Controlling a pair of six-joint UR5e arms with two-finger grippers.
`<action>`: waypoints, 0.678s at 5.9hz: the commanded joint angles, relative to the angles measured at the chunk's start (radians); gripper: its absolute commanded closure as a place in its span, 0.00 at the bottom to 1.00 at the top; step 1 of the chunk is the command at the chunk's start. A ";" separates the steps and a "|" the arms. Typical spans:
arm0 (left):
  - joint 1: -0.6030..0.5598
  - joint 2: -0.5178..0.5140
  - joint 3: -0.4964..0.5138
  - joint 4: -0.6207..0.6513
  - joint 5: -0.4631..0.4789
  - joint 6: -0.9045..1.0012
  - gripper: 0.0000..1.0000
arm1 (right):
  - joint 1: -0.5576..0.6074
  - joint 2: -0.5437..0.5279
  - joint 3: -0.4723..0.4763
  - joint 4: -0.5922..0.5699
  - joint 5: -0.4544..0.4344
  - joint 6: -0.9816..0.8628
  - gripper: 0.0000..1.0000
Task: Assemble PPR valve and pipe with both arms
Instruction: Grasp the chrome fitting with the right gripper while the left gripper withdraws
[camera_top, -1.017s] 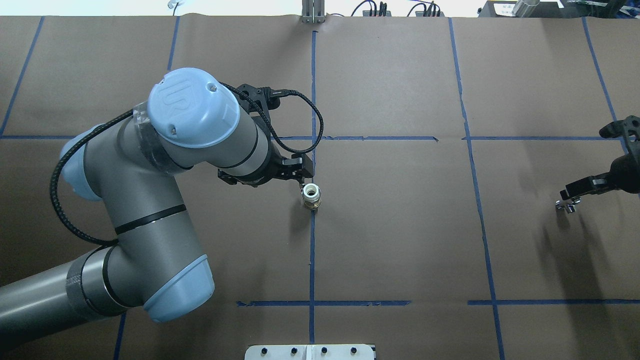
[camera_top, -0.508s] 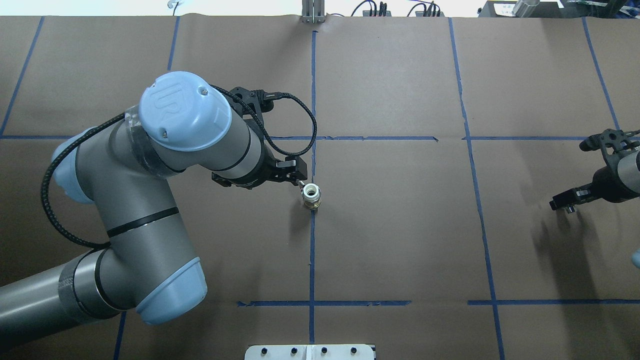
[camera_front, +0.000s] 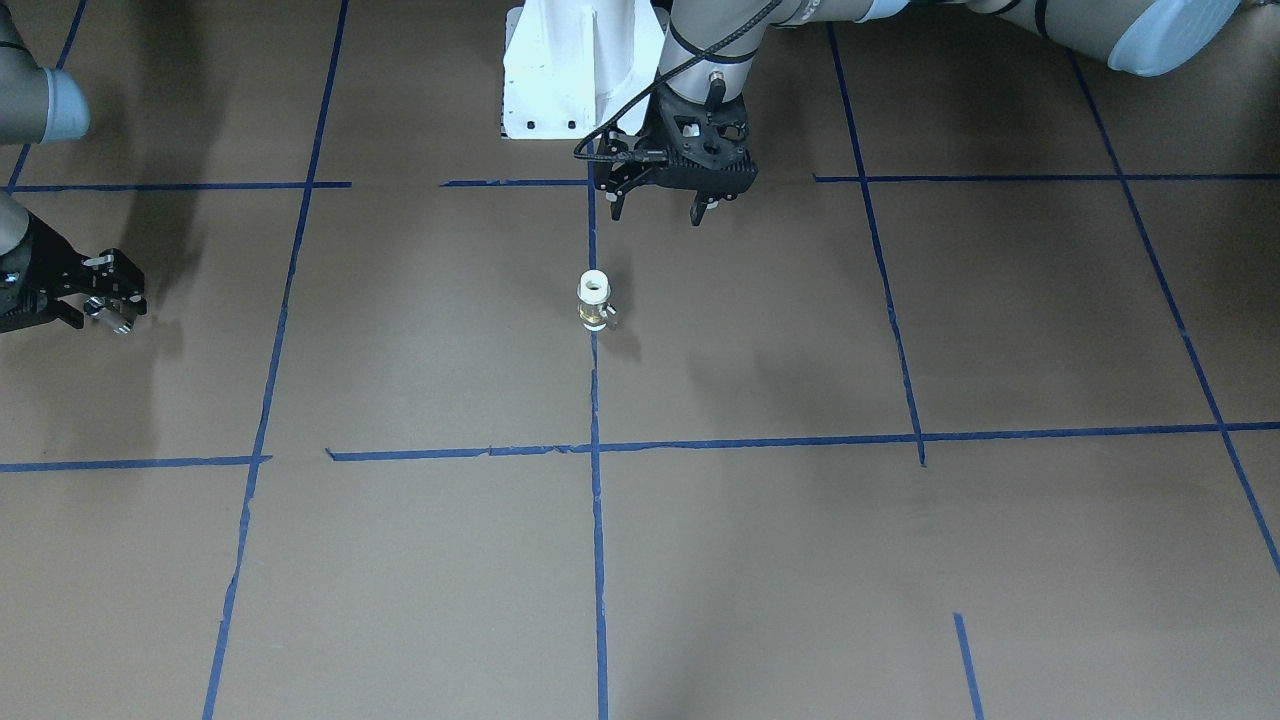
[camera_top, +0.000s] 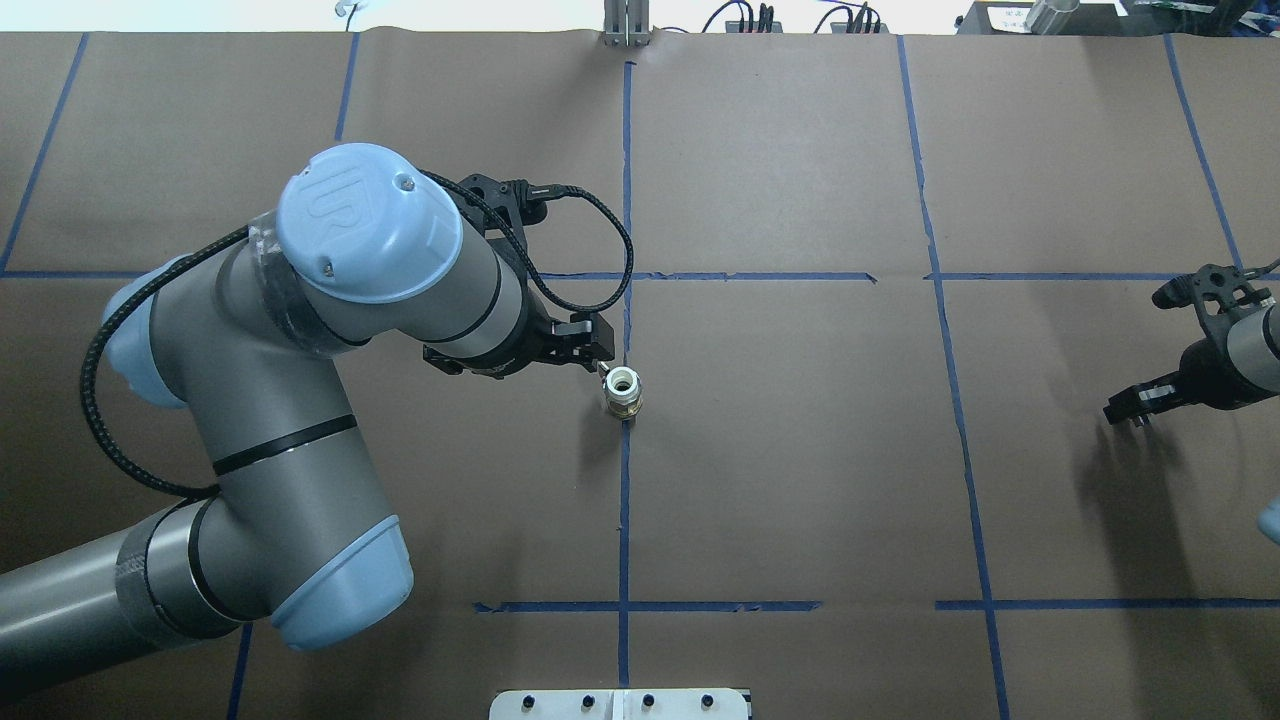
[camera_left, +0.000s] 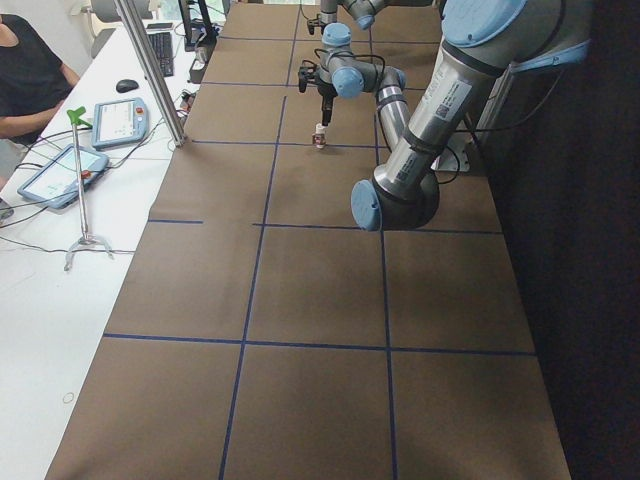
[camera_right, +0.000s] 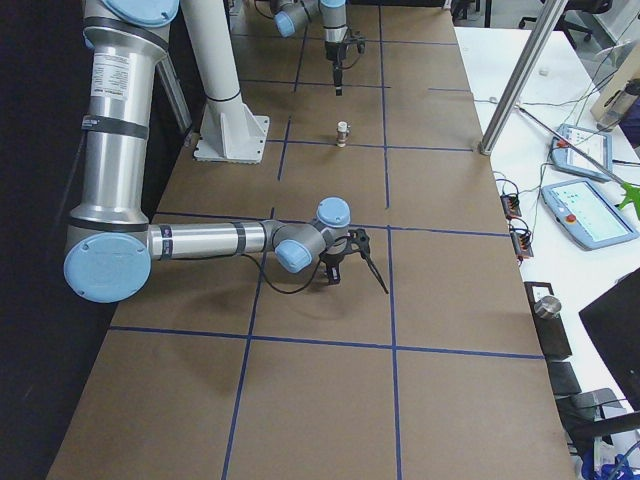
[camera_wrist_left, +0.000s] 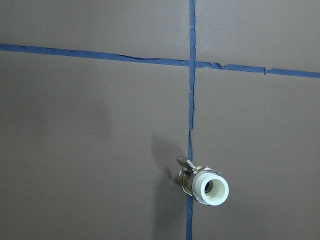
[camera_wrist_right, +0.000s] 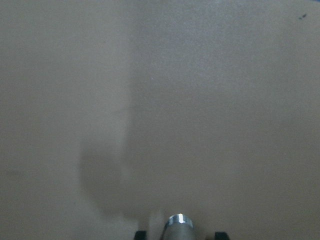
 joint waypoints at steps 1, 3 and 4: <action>0.001 0.007 -0.002 -0.002 0.000 0.001 0.07 | 0.001 0.025 0.033 -0.003 0.000 -0.020 1.00; 0.000 0.009 -0.011 -0.003 0.000 0.001 0.07 | -0.006 0.087 0.113 -0.012 -0.005 0.090 1.00; 0.000 0.047 -0.028 -0.014 -0.002 0.006 0.07 | -0.050 0.155 0.145 -0.014 -0.005 0.247 1.00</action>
